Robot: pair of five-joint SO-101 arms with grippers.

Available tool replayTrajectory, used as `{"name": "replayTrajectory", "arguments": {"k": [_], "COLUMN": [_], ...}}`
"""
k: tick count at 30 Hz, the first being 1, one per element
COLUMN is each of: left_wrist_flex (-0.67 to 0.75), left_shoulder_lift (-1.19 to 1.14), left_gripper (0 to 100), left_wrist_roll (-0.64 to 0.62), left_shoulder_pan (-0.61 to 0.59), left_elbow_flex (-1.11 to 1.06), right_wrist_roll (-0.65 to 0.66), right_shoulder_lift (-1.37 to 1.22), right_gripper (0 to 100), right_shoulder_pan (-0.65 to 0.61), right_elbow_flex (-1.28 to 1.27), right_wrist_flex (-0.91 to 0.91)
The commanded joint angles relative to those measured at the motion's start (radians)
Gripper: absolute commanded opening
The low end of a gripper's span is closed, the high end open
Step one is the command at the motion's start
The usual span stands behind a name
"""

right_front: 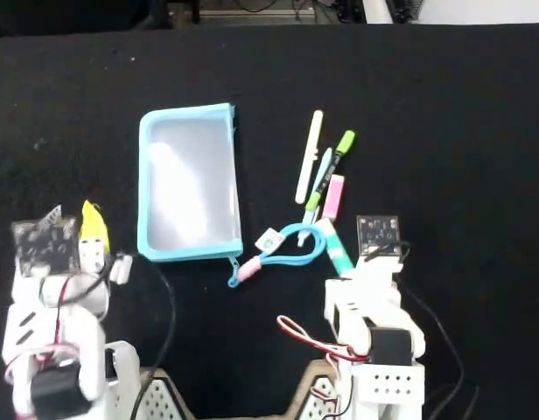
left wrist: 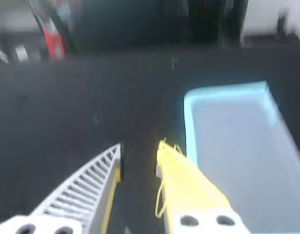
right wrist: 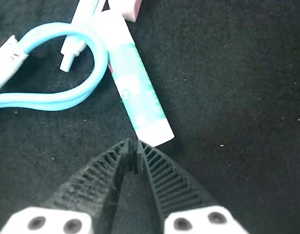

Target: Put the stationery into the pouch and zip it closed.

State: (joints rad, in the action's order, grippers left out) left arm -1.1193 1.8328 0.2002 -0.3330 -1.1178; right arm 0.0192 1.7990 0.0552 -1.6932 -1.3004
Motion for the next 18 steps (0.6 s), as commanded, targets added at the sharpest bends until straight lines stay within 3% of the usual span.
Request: {"name": "replayTrajectory", "arguments": {"k": [1,6,11,18], "left_wrist_flex": [-0.048,-0.141,-0.176,-0.169], "left_shoulder_lift": [-0.006,-0.006,-0.028,-0.307], "left_gripper": [13,13,13,13], "left_wrist_roll": [-0.002,0.1,0.121,0.123], "left_shoulder_pan": [0.008,0.008,0.012,0.012], "left_elbow_flex": [0.09,0.041,0.041,0.047], "right_wrist_roll": [-0.003,-0.005,-0.003,-0.006], "right_shoulder_lift": [0.094,0.094,0.094,0.094], "right_gripper": [1.2,1.2,1.2,1.2], "right_shoulder_pan": [-0.011,-0.009,-0.009,-0.009], "right_elbow_flex": [0.008,0.008,0.008,0.008], "right_wrist_flex": [-0.006,-0.006,-0.006,-0.006]}}
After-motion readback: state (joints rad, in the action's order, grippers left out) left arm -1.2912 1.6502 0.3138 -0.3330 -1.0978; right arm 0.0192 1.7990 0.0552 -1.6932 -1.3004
